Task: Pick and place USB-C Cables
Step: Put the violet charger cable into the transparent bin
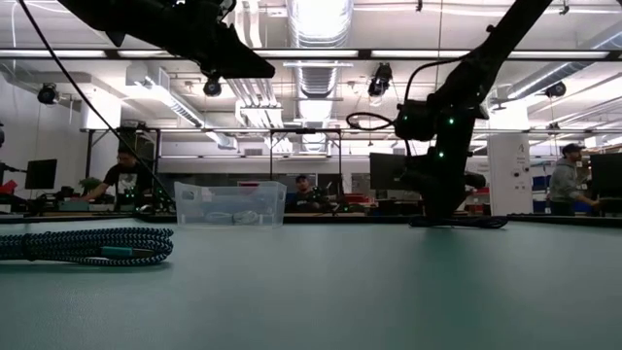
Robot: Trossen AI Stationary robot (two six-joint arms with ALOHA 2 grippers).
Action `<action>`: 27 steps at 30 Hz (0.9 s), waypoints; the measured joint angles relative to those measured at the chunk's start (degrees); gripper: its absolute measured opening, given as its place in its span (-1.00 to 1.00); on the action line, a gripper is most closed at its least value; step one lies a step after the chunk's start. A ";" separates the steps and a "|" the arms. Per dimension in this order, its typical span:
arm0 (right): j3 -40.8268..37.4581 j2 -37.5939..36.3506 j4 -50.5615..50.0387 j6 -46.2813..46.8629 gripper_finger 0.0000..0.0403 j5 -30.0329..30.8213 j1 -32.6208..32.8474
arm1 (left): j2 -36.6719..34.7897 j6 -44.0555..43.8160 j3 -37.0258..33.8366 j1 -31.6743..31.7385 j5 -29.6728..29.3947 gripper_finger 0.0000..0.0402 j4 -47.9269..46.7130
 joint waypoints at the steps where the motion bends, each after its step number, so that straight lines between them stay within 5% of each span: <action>1: 0.20 0.36 0.00 -0.25 -0.24 0.10 0.02 | 0.00 -0.01 0.00 0.00 0.00 -0.53 0.01; 19: 0.56 0.90 0.28 -1.06 -0.86 -0.43 0.12 | 0.00 -0.24 -0.02 0.00 0.00 -0.53 0.16; 27: 0.42 -1.80 -0.04 -2.52 -0.91 0.24 0.22 | 0.00 -0.38 -0.04 -0.02 0.00 -0.53 0.31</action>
